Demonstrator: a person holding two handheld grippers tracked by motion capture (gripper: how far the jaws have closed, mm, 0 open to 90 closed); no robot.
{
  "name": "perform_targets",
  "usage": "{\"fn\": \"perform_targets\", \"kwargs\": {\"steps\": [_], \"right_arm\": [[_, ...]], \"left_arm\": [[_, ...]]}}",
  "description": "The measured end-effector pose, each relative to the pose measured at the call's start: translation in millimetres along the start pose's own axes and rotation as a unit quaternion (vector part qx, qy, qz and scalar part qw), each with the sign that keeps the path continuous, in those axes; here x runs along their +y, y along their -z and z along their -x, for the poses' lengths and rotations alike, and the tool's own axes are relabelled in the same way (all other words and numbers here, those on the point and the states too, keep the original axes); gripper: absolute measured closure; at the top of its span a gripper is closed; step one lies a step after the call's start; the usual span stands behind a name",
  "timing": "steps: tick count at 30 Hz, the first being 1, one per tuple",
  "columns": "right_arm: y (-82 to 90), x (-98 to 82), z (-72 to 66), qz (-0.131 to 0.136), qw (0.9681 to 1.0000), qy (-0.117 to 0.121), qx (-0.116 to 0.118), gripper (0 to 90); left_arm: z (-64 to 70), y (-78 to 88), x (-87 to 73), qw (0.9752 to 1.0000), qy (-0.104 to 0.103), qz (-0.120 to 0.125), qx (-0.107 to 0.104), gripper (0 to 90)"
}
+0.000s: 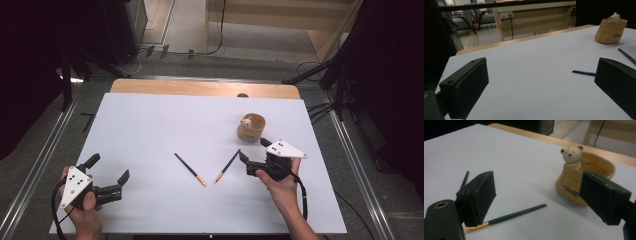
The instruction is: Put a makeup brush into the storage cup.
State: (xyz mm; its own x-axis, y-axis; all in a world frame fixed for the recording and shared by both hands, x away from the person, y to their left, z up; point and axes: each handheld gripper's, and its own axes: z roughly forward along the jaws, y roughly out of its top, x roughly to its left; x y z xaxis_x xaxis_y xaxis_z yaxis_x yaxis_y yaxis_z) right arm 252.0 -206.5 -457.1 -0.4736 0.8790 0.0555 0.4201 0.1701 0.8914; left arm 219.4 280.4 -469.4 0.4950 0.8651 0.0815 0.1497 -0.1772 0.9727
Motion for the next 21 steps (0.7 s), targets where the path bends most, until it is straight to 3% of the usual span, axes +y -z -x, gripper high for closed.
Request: {"fn": "perform_targets", "kwargs": {"steps": [2, 3, 4, 6, 7, 9, 10, 12, 13, 14, 18, 19, 20, 21], "right_arm": [[-10.7, 3.1, -3.7, -0.026, 0.9996, -0.005, -0.002, 15.6], [-10.7, 3.1, -3.7, -0.026, 0.9996, -0.005, -0.002, 15.6], [-18.5, 4.9, -7.2, -0.052, 0.9986, -0.007, -0.005, 16.3], [-21.5, 5.6, -8.7, -0.063, 0.998, -0.008, -0.006, 16.3], [-29.6, 7.0, -13.2, -0.094, 0.9955, -0.004, -0.008, 16.3], [-33.3, 7.7, -15.4, -0.109, 0.994, -0.003, -0.011, 16.3], [-40.2, 9.0, -18.3, -0.141, 0.99, 0.004, -0.012, 16.3], [-42.7, 9.5, -19.2, -0.152, 0.9883, 0.007, -0.014, 16.1], [-49.2, 11.1, -21.7, -0.18, 0.9836, 0.009, -0.012, 15.7], [-49.2, 11.1, -21.7, -0.18, 0.9836, 0.009, -0.012, 15.7], [-60.4, 14.3, -24.1, -0.223, 0.9747, 0.012, -0.008, 14.9], [-66.7, 16.2, -26.2, -0.245, 0.9694, 0.011, -0.011, 14.9], [-66.7, 16.2, -26.2, -0.245, 0.9694, 0.011, -0.011, 14.9], [-71.8, 18.4, -27.4, -0.264, 0.9643, 0.011, -0.013, 14.7]], "left_arm": [[0.2, -0.4, -0.1, 1.0, 0.0, 0.0, -0.001, 0.0], [0.2, -0.5, -0.1, 1.0, 0.0, 0.0, -0.001, 0.0], [0.2, -0.7, -0.1, 1.0, -0.001, 0.0, -0.001, 0.0], [0.0, -0.8, -0.4, 1.0, -0.001, -0.002, 0.0, 0.0], [-0.3, -0.9, -0.7, 1.0, -0.002, -0.003, 0.001, 0.0], [-0.5, -0.9, -0.9, 1.0, 0.0, -0.003, 0.002, 0.0], [-0.9, -0.9, -1.0, 1.0, -0.001, -0.003, 0.003, 0.0], [-1.5, -0.8, -1.2, 1.0, -0.001, -0.004, 0.003, 0.0], [-1.6, -0.7, -1.4, 1.0, -0.002, -0.005, 0.004, 0.0], [-1.6, -0.7, -1.4, 1.0, -0.002, -0.005, 0.004, 0.0], [-1.9, -0.8, -1.6, 1.0, -0.001, -0.006, 0.004, 0.0], [-1.9, -0.7, -1.7, 1.0, -0.002, -0.006, 0.004, 0.0], [-1.8, -0.8, -1.9, 1.0, -0.002, -0.006, 0.004, 0.0], [-1.9, -0.9, -2.0, 1.0, -0.002, -0.006, 0.004, 0.0]]}}
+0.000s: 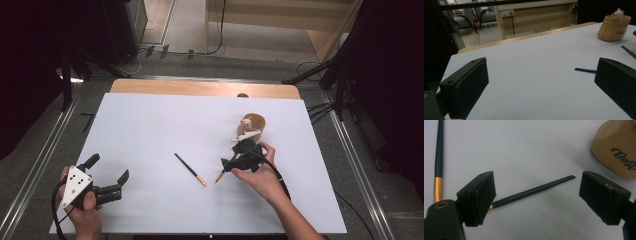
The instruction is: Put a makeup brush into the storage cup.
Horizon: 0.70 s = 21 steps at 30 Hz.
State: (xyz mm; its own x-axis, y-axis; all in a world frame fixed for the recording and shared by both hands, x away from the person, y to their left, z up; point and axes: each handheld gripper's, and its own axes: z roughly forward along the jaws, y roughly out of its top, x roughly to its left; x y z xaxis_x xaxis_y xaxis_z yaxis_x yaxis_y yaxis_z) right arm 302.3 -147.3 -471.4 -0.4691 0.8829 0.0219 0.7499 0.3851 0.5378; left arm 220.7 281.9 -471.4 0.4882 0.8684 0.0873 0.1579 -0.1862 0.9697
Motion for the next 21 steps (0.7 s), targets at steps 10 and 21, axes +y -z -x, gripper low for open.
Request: {"fn": "perform_targets", "kwargs": {"steps": [10, 21], "right_arm": [[-10.9, 21.0, -4.6, -0.103, 0.9945, 0.004, -0.019, 14.5], [-19.8, 30.3, -8.4, -0.185, 0.9827, -0.003, -0.007, 18.0]], "left_arm": [[-0.3, -0.1, 0.2, 1.0, -0.002, -0.002, 0.0, 0.0], [-1.5, -0.5, -0.5, 1.0, -0.002, -0.003, 0.001, 0.0]]}}
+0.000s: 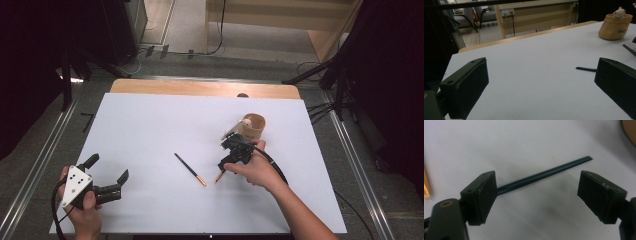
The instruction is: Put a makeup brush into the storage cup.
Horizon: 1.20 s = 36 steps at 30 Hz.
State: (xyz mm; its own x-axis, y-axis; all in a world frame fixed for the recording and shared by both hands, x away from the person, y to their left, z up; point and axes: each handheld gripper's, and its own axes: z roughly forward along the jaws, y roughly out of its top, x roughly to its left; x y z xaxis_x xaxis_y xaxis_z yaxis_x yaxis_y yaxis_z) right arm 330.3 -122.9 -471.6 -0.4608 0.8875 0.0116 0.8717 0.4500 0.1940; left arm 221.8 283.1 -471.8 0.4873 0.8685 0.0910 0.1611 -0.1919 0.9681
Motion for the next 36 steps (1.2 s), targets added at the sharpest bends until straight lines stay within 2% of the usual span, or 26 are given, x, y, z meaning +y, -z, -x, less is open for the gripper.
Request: {"fn": "perform_targets", "kwargs": {"steps": [1, 2, 3, 4, 6, 10, 11, 19, 25, 28, 30, 31, 32, 33, 34, 36], "right_arm": [[0.0, 0.0, 0.0, 0.0, 1.0, 0.0, 0.0, 18.0], [0.6, 3.3, 1.2, -0.02, 0.9989, -0.033, 0.026, 17.9], [0.6, 3.3, 1.2, -0.02, 0.9989, -0.033, 0.026, 17.9], [0.3, 6.0, 4.1, -0.034, 0.9973, -0.051, 0.041, 18.0], [-0.1, 7.4, 4.8, -0.046, 0.9963, -0.06, 0.041, 18.0], [-3.5, 9.1, 5.2, -0.062, 0.9955, -0.063, 0.036, 22.1], [-6.3, 10.4, 4.7, -0.073, 0.9945, -0.067, 0.033, 24.1], [-9.7, 14.2, 1.5, -0.073, 0.9943, -0.07, 0.034, 25.3], [-12.2, 17.1, -3.3, -0.082, 0.9938, -0.072, 0.022, 25.1], [-12.9, 16.7, -8.4, -0.084, 0.9948, -0.057, -0.004, 28.7], [-12.8, 17.1, -9.1, -0.085, 0.9947, -0.058, -0.006, 29.3], [-11.9, 17.4, -7.8, -0.086, 0.9942, -0.065, -0.006, 34.0], [-11.9, 17.4, -7.8, -0.086, 0.9942, -0.065, -0.006, 34.0], [-10.6, 17.0, -4.8, -0.084, 0.9943, -0.066, -0.006, 41.1], [-10.6, 17.0, -4.8, -0.084, 0.9943, -0.066, -0.006, 41.1], [-9.0, 16.1, -1.9, -0.082, 0.9943, -0.068, -0.007, 51.5]], "left_arm": [[-0.1, -0.1, -0.1, 1.0, 0.0, 0.0, 0.0, 0.0], [-0.1, -0.3, -0.2, 1.0, 0.0, -0.001, 0.0, 0.0], [-0.1, -0.3, -0.2, 1.0, 0.0, -0.001, 0.0, 0.0], [-0.1, -0.3, -0.2, 1.0, 0.0, -0.001, 0.0, 0.0], [-0.1, -0.3, -0.2, 1.0, 0.0, -0.001, 0.0, 0.0], [-0.6, -0.7, -0.5, 1.0, 0.0, -0.002, 0.001, 0.0], [-0.5, -0.8, -0.5, 1.0, 0.001, -0.003, 0.001, 0.0], [0.1, -2.0, -0.8, 1.0, -0.002, -0.005, 0.0, 0.0], [-0.2, -2.2, -0.9, 1.0, -0.002, -0.006, 0.001, 0.0], [0.1, -2.6, -1.0, 1.0, -0.003, -0.007, 0.001, 0.0], [0.7, -3.1, -1.0, 1.0, -0.003, -0.008, 0.0, 0.0], [1.1, -3.3, -1.0, 1.0, -0.003, -0.008, 0.0, 0.0], [1.3, -3.5, -0.9, 1.0, -0.004, -0.009, -0.001, 0.0], [1.4, -3.7, -0.9, 0.9999, -0.005, -0.009, -0.002, 0.0], [1.5, -4.0, -0.9, 0.9999, -0.005, -0.009, -0.002, 0.0], [2.0, -4.7, -0.6, 1.0, -0.002, -0.008, -0.004, 0.0]]}}
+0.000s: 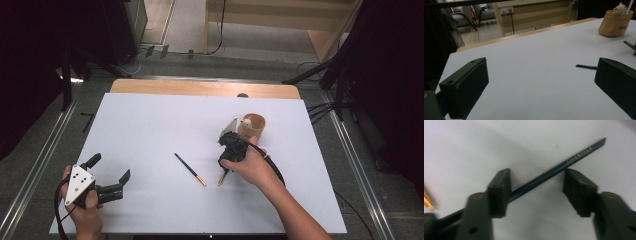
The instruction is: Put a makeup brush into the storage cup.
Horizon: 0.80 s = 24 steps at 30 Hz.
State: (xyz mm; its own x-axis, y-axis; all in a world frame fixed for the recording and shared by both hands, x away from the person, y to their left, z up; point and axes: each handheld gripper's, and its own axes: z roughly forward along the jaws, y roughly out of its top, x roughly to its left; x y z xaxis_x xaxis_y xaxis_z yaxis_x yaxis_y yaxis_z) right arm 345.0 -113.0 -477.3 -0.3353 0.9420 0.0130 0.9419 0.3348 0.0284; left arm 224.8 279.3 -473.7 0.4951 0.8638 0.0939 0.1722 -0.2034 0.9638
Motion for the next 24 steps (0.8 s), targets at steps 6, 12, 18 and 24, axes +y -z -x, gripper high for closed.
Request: {"fn": "perform_targets", "kwargs": {"steps": [6, 12, 18, 24], "right_arm": [[1.6, 0.3, 16.5, -0.001, 0.9997, -0.017, 0.02, 84.8], [1.6, -6.2, 21.7, 0.023, 0.9991, -0.009, 0.034, 85.4], [12.1, -21.0, 25.0, 0.082, 0.9952, -0.009, 0.053, 85.4], [26.3, -35.9, 37.2, 0.158, 0.984, -0.021, 0.08, 85.5]], "left_arm": [[3.1, -5.2, 1.7, 0.9998, 0.012, -0.005, -0.014, 0.0], [13.6, -13.6, 11.7, 0.9993, 0.012, -0.011, -0.032, 0.0], [23.9, -29.3, 22.9, 0.9975, 0.022, -0.021, -0.063, 0.0], [33.8, -46.0, 34.8, 0.9945, 0.027, -0.029, -0.097, 0.0]]}}
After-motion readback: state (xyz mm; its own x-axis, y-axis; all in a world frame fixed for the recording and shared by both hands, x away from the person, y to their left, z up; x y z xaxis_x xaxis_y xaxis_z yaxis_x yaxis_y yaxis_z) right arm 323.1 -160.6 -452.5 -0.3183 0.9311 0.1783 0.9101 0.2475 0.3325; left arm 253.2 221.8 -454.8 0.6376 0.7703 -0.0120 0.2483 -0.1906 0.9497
